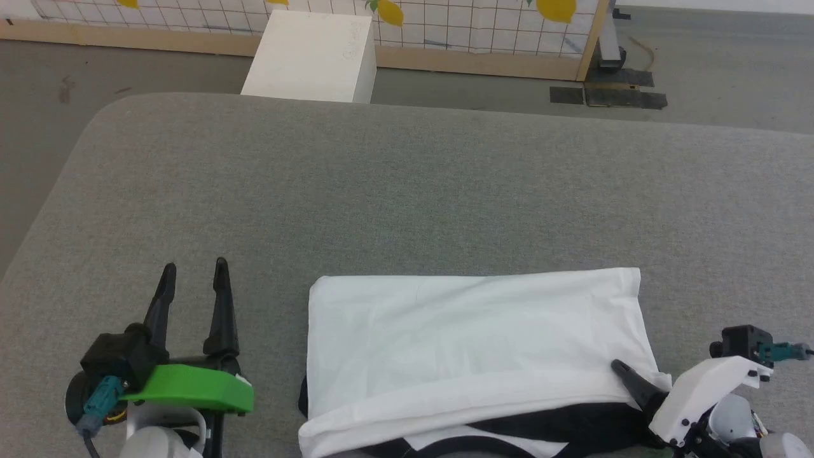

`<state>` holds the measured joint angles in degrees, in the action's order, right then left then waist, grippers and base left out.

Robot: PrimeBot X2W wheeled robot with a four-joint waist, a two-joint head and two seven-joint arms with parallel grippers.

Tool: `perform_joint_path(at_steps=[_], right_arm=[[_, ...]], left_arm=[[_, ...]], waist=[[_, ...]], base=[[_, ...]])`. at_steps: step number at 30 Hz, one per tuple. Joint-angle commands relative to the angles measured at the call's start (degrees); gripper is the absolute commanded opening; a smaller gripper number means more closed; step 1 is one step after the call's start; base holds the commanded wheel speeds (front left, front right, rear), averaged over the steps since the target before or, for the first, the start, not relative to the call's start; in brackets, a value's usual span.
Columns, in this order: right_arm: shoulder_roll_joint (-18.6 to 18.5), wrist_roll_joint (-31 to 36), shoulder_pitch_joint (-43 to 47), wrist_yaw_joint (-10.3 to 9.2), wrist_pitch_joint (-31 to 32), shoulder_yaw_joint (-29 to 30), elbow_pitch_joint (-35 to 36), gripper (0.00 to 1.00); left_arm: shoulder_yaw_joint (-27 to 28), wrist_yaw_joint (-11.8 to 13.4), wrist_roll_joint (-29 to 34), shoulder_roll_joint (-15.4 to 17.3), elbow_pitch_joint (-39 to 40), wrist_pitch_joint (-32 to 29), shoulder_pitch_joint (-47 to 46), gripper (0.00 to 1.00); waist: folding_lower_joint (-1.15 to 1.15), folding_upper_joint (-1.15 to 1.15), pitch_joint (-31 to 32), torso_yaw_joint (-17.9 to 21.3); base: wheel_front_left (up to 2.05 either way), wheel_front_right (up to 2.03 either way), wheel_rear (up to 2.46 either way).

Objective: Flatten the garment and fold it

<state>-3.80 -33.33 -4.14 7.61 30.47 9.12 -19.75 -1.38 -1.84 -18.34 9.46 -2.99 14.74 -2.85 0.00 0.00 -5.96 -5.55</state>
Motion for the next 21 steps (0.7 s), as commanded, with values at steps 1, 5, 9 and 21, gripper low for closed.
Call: perform_joint_path(at_steps=[1,5,9,21], right_arm=[[0.91,-0.26,0.71,-0.12,2.48,-1.84,-2.33,0.6],[0.91,-0.2,1.33,-0.12,2.88,-2.67,0.59,0.0],[0.92,1.89,2.15,-0.12,2.05,-0.62,3.59,0.0],[0.92,17.78,5.55,-0.12,1.03,16.55,13.78,0.0]], left_arm=[[0.39,-0.59,1.34,-0.84,-0.11,0.25,0.46,1.0],[1.8,-1.92,3.56,-2.7,-0.61,0.26,1.11,1.0],[2.66,-2.59,4.23,-3.32,-1.08,0.26,1.39,1.0],[3.75,-3.87,5.68,-4.74,-1.4,0.26,1.53,1.0]], waist=[[0.0,0.0,-0.04,-0.13],[0.0,0.0,-0.02,-0.19],[0.0,0.0,0.05,0.12],[0.0,0.0,-0.61,0.65]], base=[[0.0,0.0,0.0],[0.0,0.0,0.0],[0.0,0.0,0.0],[0.0,0.0,0.0]])
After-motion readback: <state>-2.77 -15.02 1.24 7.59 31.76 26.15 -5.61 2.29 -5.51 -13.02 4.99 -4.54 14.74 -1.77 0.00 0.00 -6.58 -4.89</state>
